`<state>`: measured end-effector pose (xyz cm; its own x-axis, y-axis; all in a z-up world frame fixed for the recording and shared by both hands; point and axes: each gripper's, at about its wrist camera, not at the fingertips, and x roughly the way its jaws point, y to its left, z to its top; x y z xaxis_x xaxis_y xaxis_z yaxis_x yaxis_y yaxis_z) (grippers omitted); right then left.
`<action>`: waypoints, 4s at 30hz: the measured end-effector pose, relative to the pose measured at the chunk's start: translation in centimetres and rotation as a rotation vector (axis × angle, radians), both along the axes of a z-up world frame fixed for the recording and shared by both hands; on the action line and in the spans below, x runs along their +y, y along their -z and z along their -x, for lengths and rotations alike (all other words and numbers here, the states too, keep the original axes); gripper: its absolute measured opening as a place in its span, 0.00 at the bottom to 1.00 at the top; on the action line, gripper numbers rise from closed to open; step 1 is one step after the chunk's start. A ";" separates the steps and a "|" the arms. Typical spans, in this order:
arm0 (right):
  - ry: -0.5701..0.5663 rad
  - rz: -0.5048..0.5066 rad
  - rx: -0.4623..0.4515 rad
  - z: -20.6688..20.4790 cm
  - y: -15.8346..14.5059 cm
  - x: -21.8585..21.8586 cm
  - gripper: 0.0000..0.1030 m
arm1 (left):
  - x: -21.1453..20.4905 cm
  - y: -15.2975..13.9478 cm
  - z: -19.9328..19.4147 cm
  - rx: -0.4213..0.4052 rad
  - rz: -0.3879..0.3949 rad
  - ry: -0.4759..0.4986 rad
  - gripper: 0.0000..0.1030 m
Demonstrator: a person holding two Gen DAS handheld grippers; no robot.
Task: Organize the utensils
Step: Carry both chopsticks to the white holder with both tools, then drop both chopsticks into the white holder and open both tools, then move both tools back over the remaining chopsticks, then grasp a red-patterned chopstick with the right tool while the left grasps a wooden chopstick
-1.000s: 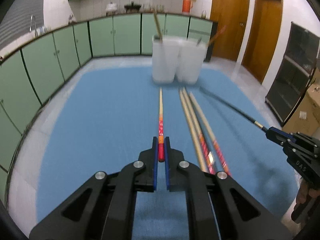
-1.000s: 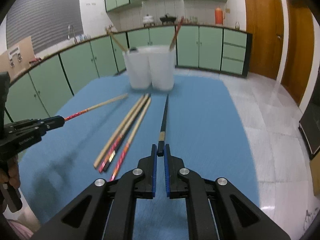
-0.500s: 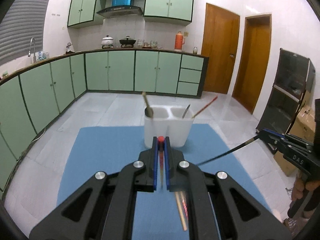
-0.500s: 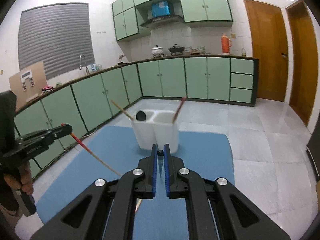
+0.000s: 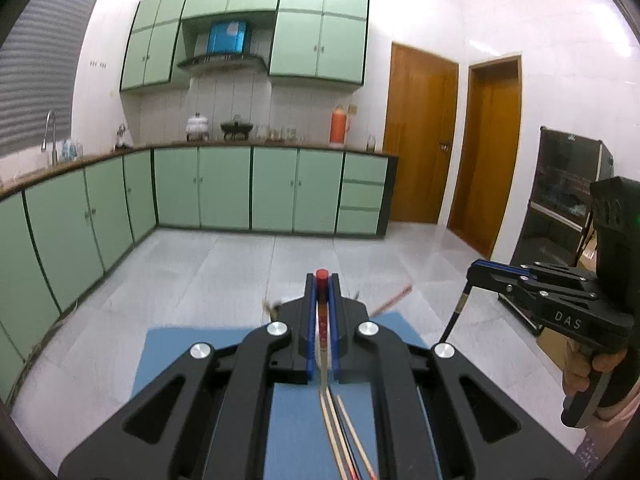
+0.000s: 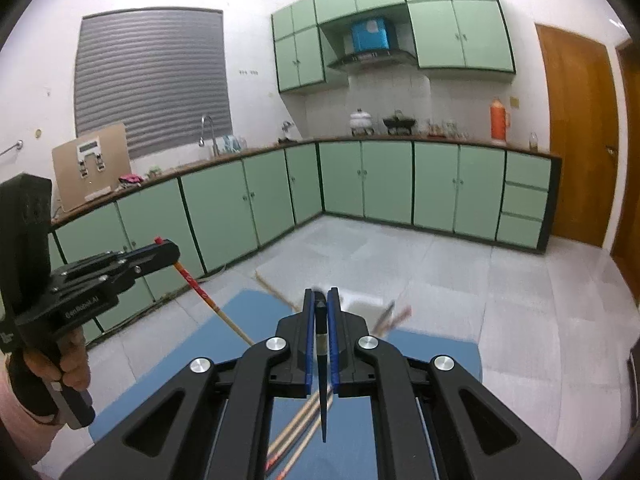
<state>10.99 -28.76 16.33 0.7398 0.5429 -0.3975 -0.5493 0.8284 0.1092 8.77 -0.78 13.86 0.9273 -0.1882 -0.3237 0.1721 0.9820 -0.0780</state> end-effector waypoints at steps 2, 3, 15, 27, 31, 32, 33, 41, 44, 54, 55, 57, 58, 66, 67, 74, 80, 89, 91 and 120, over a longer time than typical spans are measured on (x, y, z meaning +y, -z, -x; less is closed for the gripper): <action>-0.002 -0.004 -0.030 -0.9 -1.5 0.3 0.06 | -0.3 -1.3 -0.8 -0.033 0.001 -0.003 0.05; 0.001 -0.010 -0.047 -1.6 -2.4 0.5 0.06 | -0.5 -1.8 -1.2 -0.046 0.000 -0.007 0.05; 0.094 -0.038 -0.121 -10.5 -5.3 3.3 0.06 | -3.1 -2.8 -10.1 -0.075 -0.046 -0.054 0.05; 0.099 -0.009 0.011 -13.5 2.0 4.1 0.09 | -2.6 4.0 -15.1 0.087 -0.040 -0.031 0.14; 0.120 -0.038 0.001 -12.2 2.2 2.6 0.23 | -1.5 4.1 -13.4 0.072 -0.018 -0.032 0.25; 0.132 -0.045 -0.006 -11.4 2.2 2.1 0.37 | -1.2 3.9 -12.7 0.059 -0.017 -0.030 0.29; 0.140 -0.052 -0.011 -10.9 2.2 1.7 0.46 | -1.1 3.8 -12.0 0.046 -0.018 -0.031 0.40; 0.207 -0.096 -0.042 -4.1 4.5 -1.0 0.86 | 0.5 4.7 -5.6 -0.008 0.005 -0.032 0.72; 0.242 -0.059 -0.038 -1.2 6.8 -1.3 0.92 | 0.9 6.5 -3.4 0.017 -0.006 -0.045 0.78; 0.287 -0.011 0.147 3.0 15.1 -0.8 0.94 | 2.2 14.9 0.4 0.225 -0.049 -0.067 0.87; 0.290 -0.006 0.171 3.2 16.1 -0.6 0.94 | 2.4 15.9 0.6 0.250 -0.055 -0.068 0.87; 0.287 -0.003 0.212 3.8 17.8 -0.4 0.94 | 2.5 17.4 1.0 0.289 -0.064 -0.065 0.87; 0.285 -0.002 0.231 4.1 18.5 -0.2 0.94 | 2.5 18.0 1.2 0.301 -0.066 -0.065 0.87; 0.263 0.035 0.328 5.7 22.9 2.3 0.79 | 2.2 22.3 2.3 0.401 -0.070 -0.060 0.87; 0.259 0.042 0.341 5.7 23.4 2.7 0.77 | 2.2 22.7 2.5 0.413 -0.075 -0.059 0.87; 0.201 0.082 0.413 5.6 25.4 4.5 0.48 | 3.3 24.1 3.3 0.459 -0.082 -0.079 0.87; 0.186 0.116 0.444 4.8 26.2 6.0 0.31 | 4.0 24.2 3.4 0.465 -0.069 -0.086 0.87; 0.205 0.175 0.437 4.1 26.3 7.2 0.14 | 3.4 24.1 2.8 0.469 -0.058 -0.056 0.87; 0.203 0.181 0.435 4.2 26.3 7.0 0.07 | 2.8 24.1 2.5 0.473 -0.057 -0.044 0.87; 0.292 0.067 0.430 4.2 25.4 1.9 0.06 | -1.6 26.1 -0.3 0.577 -0.113 -0.003 0.74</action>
